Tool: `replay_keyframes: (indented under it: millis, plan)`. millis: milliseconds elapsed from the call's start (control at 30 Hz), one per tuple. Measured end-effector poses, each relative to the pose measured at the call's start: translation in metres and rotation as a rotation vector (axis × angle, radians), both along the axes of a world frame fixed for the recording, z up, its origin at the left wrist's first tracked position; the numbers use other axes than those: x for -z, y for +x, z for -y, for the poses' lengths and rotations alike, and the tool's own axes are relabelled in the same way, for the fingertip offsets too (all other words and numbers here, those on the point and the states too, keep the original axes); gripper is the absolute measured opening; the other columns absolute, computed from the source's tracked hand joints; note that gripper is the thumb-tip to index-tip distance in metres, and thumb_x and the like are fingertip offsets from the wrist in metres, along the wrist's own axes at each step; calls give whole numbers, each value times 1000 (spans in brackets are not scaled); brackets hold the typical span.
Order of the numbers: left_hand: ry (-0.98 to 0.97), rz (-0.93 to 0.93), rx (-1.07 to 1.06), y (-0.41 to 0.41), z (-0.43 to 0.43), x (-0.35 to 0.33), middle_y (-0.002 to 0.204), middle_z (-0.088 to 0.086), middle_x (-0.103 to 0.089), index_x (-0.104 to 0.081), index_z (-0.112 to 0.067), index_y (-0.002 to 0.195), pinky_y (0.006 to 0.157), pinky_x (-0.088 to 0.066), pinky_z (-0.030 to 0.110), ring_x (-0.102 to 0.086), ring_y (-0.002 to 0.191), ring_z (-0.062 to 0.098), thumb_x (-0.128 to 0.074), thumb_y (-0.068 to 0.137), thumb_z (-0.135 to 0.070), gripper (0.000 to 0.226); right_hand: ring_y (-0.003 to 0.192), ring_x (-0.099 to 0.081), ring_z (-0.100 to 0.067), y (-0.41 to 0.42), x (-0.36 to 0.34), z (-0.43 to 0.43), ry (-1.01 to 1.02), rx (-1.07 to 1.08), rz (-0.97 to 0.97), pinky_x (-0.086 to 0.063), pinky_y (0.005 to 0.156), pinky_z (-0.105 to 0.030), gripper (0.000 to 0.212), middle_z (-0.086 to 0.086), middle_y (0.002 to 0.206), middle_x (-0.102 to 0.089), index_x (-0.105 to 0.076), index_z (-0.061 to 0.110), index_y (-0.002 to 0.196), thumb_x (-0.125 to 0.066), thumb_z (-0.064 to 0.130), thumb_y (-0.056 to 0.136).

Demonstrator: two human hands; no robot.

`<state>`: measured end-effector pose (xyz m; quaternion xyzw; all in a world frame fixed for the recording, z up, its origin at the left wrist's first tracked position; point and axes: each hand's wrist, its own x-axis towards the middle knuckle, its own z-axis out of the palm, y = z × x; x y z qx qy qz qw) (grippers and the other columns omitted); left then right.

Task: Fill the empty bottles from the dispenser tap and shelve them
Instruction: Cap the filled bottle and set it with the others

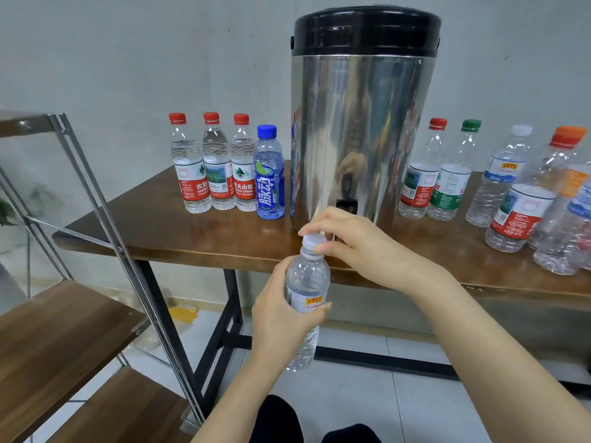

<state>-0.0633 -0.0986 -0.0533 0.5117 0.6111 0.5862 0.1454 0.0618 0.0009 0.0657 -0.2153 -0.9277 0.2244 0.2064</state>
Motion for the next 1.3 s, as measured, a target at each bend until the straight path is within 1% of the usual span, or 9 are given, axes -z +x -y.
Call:
replay_keyframes:
  millis: [200,300,400,567,667,833,967,1067,1300]
  plan:
    - [-6,-17,-26,-7,2,-1,108,-28,-63,-50,-50,116,81,-56,22,-65,99,0,-90,65,-19,72,85,-48,8,-10,0,1,16,-7,38,-33,78,-9,21,11,98,-49,-66,17,115,-61,15,95]
    - [-5,-22,-39,-9,3,-1,106,-28,-64,-51,-48,115,80,-55,22,-65,97,0,-90,63,-18,71,74,-48,-6,-15,-2,5,77,105,85,-36,68,-22,31,10,82,-50,-65,16,96,-66,46,86]
    - [-17,-4,-37,-13,3,-1,105,-28,-64,-52,-47,117,80,-55,22,-65,97,0,-91,63,-20,72,76,-51,-12,-20,-6,12,272,283,224,-37,62,-29,55,9,79,-54,-56,21,90,-47,74,79]
    - [-2,36,-20,-34,5,-7,111,-21,-66,-52,-43,125,83,-56,22,-66,102,3,-91,64,-22,74,125,-42,-8,-23,-21,4,184,-41,121,-39,103,-33,44,18,138,-49,-45,37,141,-49,45,98]
    - [11,43,-9,-47,5,-9,119,-15,-65,-52,-41,129,89,-57,32,-64,109,8,-90,61,-32,78,116,-44,-7,-36,-21,-2,215,-146,157,-38,102,-29,37,22,123,-54,-55,31,136,-55,29,99]
    - [35,28,-36,-64,9,-8,120,-13,-63,-53,-41,128,89,-58,35,-63,111,10,-90,59,-34,79,92,-41,-2,-60,-26,-3,381,-68,183,-43,81,-31,31,21,87,-56,-63,33,114,-59,53,90]
    - [34,39,-36,-79,13,-9,118,-17,-64,-52,-46,125,90,-58,33,-63,110,7,-92,59,-30,79,97,-34,-1,-74,-26,-1,482,-142,178,-32,79,-25,38,30,108,-48,-53,40,131,-49,52,96]
    - [52,56,-25,-90,15,-16,120,-18,-64,-52,-44,127,91,-57,33,-64,111,8,-94,60,-19,83,96,-34,-7,-88,-23,-4,497,-171,144,-25,77,-27,31,24,106,-52,-60,34,124,-44,45,100]
    - [226,94,-133,-111,6,-48,121,-15,-63,-51,-34,128,92,-56,43,-65,112,12,-92,59,-25,81,102,-41,-3,-130,-22,-2,347,69,-228,-39,87,-30,25,10,112,-64,-65,23,118,-52,33,99]
